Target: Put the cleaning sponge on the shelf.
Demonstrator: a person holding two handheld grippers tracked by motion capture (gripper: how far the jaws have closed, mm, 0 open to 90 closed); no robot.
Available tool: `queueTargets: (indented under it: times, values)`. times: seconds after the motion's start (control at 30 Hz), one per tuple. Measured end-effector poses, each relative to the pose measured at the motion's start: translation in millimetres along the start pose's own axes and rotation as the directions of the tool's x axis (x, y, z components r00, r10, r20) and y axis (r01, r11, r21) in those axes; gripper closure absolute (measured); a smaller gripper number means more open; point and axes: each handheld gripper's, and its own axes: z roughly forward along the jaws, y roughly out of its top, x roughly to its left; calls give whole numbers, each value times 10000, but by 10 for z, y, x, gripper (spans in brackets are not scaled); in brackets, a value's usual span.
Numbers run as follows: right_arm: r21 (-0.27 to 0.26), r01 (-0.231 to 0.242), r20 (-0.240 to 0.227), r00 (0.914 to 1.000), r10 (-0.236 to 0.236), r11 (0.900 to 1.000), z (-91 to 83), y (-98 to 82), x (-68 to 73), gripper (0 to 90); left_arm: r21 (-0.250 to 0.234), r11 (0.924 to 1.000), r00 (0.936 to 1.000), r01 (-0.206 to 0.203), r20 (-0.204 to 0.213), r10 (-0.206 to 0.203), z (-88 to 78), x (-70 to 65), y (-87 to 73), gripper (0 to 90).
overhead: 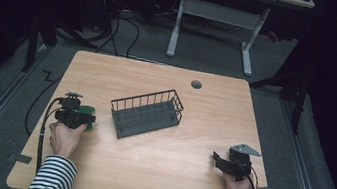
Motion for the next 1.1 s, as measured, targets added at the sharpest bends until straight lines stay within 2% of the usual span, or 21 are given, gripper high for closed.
queueTargets:
  times: [0.37,0.43,0.67,0.9,1.0,1.1]
  values:
    - [2,-3,1,10000,3,10000,0,0,1,311,-57,10000,9998,-26,-216,25,13,-19,-4,196]
    - [2,-5,2,10000,5,10000,0,0,1,311,-144,9998,9997,-141,-184,138,6,-22,-10,227]
    - [5,-6,-3,10000,6,10000,-1,0,2,311,-239,9993,9996,-288,1,289,-33,-4,-17,251]
    - [-2,29,-10,10000,-29,10000,0,0,1,311,-492,9981,9984,-379,397,398,-166,12,-26,258]
    - [-3,32,-13,10000,-32,10000,0,0,1,311,-753,9967,9977,-320,565,363,-250,14,-32,259]
    - [-9,49,-16,10000,-49,10000,1,0,0,311,-884,9938,9963,-679,461,721,-359,-6,-13,259]
